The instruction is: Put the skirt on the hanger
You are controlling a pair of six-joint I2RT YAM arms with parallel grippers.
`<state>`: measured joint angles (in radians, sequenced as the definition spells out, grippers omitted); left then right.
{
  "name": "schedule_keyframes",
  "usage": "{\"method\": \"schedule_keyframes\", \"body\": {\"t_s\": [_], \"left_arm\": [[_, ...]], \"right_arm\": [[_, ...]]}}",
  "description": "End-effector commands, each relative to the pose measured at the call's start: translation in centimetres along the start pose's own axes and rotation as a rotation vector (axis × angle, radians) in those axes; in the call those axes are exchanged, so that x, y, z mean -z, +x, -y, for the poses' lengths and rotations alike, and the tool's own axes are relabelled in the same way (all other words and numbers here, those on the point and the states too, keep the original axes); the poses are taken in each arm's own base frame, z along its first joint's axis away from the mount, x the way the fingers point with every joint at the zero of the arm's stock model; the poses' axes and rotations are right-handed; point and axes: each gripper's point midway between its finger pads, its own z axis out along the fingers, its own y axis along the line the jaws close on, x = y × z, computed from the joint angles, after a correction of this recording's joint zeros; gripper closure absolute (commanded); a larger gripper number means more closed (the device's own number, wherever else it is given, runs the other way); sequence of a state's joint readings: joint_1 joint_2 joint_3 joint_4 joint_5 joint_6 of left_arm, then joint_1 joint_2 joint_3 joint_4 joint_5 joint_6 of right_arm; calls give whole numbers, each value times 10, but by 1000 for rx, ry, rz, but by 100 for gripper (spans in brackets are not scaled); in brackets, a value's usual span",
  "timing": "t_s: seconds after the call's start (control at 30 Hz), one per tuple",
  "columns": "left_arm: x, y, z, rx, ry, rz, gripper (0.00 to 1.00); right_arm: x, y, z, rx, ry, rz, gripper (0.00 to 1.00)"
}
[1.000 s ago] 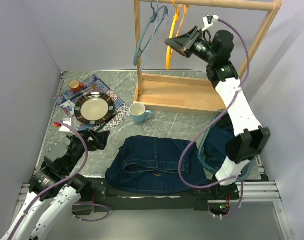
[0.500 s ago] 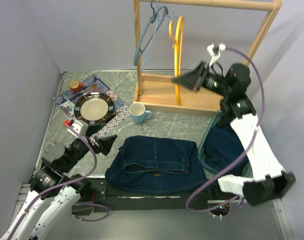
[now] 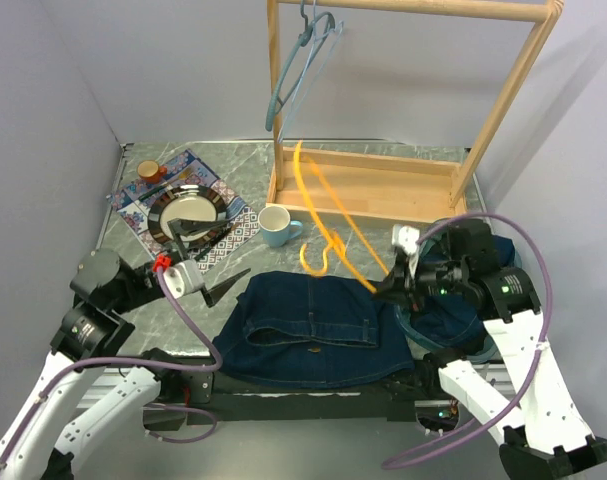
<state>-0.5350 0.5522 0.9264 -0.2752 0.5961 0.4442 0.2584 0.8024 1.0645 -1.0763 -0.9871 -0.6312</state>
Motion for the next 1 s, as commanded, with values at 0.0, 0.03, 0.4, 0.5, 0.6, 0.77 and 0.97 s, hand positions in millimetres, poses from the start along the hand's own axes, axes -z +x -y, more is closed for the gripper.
{"method": "schedule_keyframes", "body": {"t_s": [0.0,0.03,0.4,0.5,0.6,0.77,0.97], "left_arm": [[-4,-19,12,-155,150,54,3],[-6,-13,15,-175,181,43,1],[3,46,57,-111,347,-179,7],[10,59,69,-85,363,-205,8],[9,68,72,-80,357,-213,9],[-1,93,77,-91,393,-297,25],[-5,104,94,27,423,-361,97]], "right_arm": [[-5,33,-31,148,-222,-137,100],[-9,35,-33,145,-264,-157,100],[-28,20,-51,189,-476,-217,100],[-31,17,-51,195,-493,-222,100],[-36,20,-57,196,-536,-243,100],[-41,20,-64,174,-588,-259,100],[-44,17,-58,137,-575,-274,100]]}}
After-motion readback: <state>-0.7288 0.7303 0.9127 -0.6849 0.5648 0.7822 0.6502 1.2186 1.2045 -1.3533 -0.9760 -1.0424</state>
